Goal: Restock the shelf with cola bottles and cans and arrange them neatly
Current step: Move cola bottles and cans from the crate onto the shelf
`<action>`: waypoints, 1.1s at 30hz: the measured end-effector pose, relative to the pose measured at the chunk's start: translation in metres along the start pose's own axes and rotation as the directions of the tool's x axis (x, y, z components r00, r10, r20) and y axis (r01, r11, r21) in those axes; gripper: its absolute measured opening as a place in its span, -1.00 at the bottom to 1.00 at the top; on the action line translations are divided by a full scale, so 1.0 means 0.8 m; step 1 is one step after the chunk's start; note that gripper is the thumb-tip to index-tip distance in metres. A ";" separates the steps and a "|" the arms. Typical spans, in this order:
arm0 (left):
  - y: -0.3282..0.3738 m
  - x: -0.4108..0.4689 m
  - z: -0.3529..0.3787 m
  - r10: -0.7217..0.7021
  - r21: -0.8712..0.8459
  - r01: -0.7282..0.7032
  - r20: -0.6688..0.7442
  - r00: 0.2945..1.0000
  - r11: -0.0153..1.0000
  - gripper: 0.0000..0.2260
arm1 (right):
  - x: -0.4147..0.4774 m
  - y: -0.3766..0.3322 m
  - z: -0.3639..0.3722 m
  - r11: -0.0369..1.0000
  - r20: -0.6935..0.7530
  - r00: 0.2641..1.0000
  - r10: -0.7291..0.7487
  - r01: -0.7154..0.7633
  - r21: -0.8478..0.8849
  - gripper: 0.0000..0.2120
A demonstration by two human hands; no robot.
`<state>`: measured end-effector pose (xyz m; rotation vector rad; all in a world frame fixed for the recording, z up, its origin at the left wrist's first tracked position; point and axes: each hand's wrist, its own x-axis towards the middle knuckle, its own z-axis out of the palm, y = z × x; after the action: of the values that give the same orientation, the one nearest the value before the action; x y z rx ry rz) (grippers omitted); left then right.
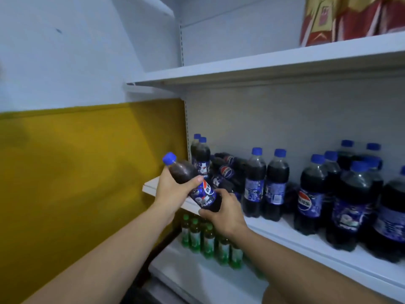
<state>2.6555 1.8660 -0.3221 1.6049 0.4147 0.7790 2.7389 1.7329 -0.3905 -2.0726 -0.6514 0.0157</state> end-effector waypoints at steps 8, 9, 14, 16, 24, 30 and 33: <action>-0.025 0.131 0.103 0.145 0.424 -0.172 0.095 0.985 0.889 -0.24 | 0.100 0.065 0.032 0.994 0.126 0.986 0.111 -0.110 -0.017 -0.07; -0.032 0.143 0.114 0.140 0.425 -0.166 0.092 0.986 0.890 -0.24 | 0.105 0.070 0.034 0.993 0.149 0.982 0.120 -0.118 -0.022 -0.07; -0.076 0.191 0.143 0.149 0.407 -0.157 0.051 0.988 0.900 -0.32 | 0.121 0.094 0.040 0.991 0.178 0.976 0.128 -0.118 -0.065 -0.07; -0.086 0.196 0.148 0.192 0.420 -0.195 0.049 0.980 0.887 -0.30 | 0.126 0.099 0.043 0.988 0.167 0.975 0.147 -0.137 -0.071 -0.08; -0.107 0.174 0.128 0.207 0.365 -0.204 0.032 0.978 0.908 -0.31 | 0.114 0.084 0.018 0.991 0.142 0.981 0.133 -0.135 0.000 -0.03; -0.108 0.051 0.116 0.330 0.131 -0.325 -0.020 0.944 0.937 -0.63 | 0.014 0.078 -0.071 1.000 0.019 1.000 0.004 -0.004 -0.002 -0.35; -0.088 -0.031 0.139 0.343 -0.049 -0.339 0.150 0.927 0.939 -0.69 | -0.054 0.083 -0.132 1.000 -0.139 0.990 0.019 -0.020 -0.004 -0.43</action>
<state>2.7253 1.7826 -0.3997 1.7271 0.0101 0.9060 2.7588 1.6024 -0.3936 -2.0649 -0.5462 -0.1179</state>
